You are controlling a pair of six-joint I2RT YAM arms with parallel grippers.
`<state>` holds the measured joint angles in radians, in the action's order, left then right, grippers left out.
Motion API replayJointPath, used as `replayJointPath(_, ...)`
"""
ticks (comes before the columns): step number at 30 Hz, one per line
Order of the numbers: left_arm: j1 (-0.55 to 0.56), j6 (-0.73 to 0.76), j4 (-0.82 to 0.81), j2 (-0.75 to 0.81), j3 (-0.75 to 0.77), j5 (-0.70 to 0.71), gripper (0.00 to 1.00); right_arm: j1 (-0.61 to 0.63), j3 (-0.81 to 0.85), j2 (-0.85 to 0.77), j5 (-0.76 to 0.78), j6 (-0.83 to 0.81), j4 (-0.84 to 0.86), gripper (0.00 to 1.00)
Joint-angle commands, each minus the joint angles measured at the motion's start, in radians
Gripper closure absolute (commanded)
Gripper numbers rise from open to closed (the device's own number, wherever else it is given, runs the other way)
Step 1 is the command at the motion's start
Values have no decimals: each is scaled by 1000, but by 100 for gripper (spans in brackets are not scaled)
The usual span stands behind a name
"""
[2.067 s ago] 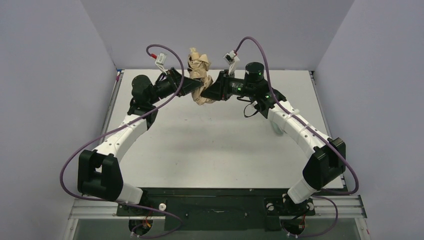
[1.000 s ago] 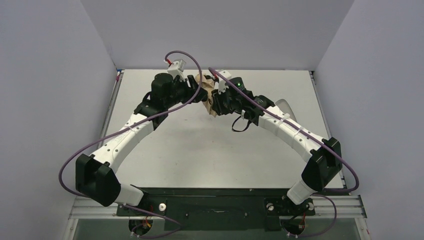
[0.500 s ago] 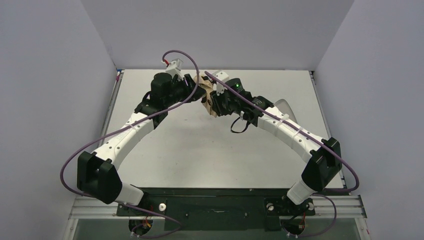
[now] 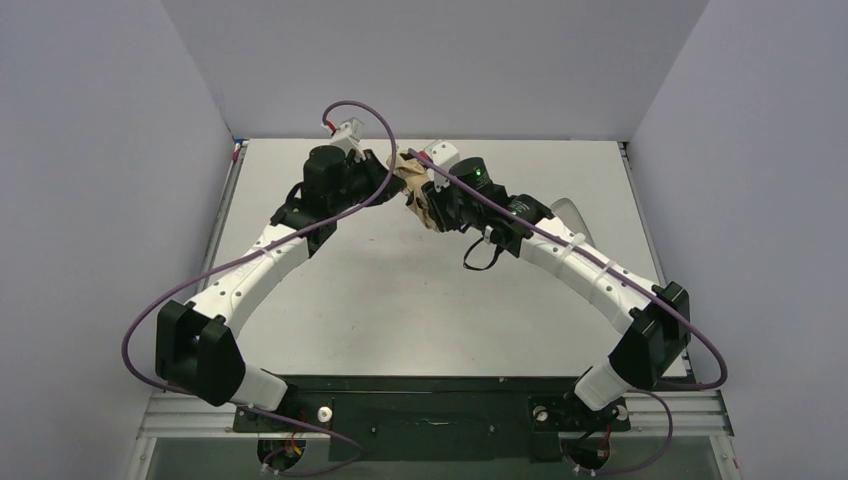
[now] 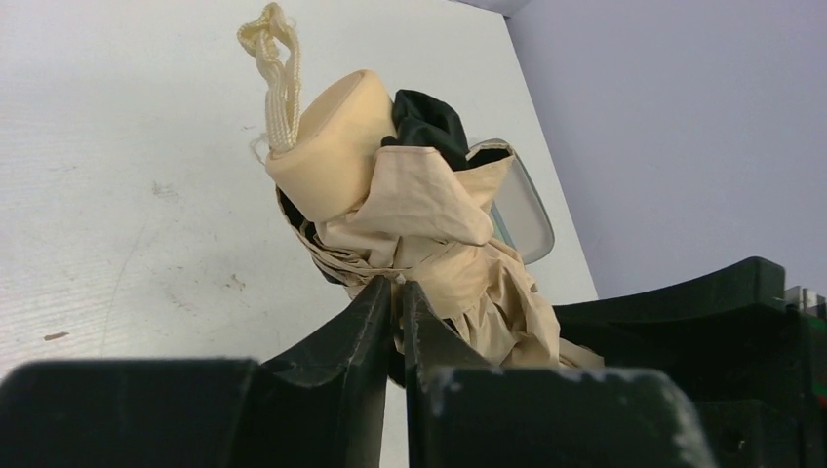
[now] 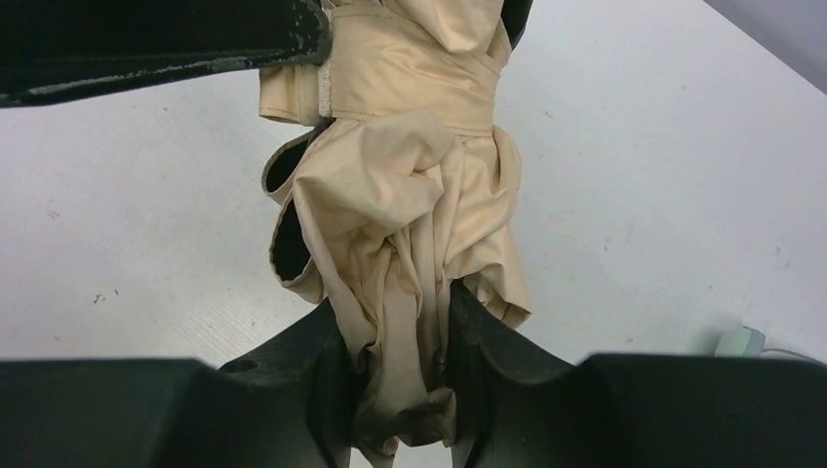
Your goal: Open the umbrella
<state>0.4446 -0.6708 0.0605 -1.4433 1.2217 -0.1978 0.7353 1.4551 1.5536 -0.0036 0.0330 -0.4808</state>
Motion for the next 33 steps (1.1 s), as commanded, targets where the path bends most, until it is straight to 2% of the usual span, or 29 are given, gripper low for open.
replayJointPath(1,5,3,0,-3,3,-18,99,14,13,-75,-20,-23,110,100)
replayJointPath(7,-48,-21,-97,46,-84,-110,100,-59,24,-67,-148,27,98,100)
replayJointPath(12,-84,26,-97,86,-138,-127,100,-182,36,-49,-364,154,120,100)
replayJointPath(17,-89,80,-78,97,-180,-121,100,-245,-8,-50,-527,294,250,100)
replayJointPath(22,-98,138,-76,108,-225,-113,100,-297,-51,-51,-603,405,351,100)
replayJointPath(26,-104,175,-63,117,-252,-106,100,-318,-62,-46,-613,393,330,100)
replayJointPath(28,-104,188,-63,113,-264,-109,100,-313,-75,-44,-615,335,285,100)
replayJointPath(29,-104,191,-62,106,-271,-112,100,-302,-76,-34,-616,255,253,100)
replayJointPath(30,-104,196,-77,101,-288,-116,100,-296,-75,-27,-621,212,184,98)
replayJointPath(31,-104,200,-90,88,-298,-134,100,-287,-80,-14,-625,147,155,90)
replayJointPath(32,-104,205,-125,82,-316,-145,100,-284,-96,-12,-624,127,122,66)
replayJointPath(33,-104,205,-143,65,-324,-171,100,-277,-107,-9,-620,95,112,56)
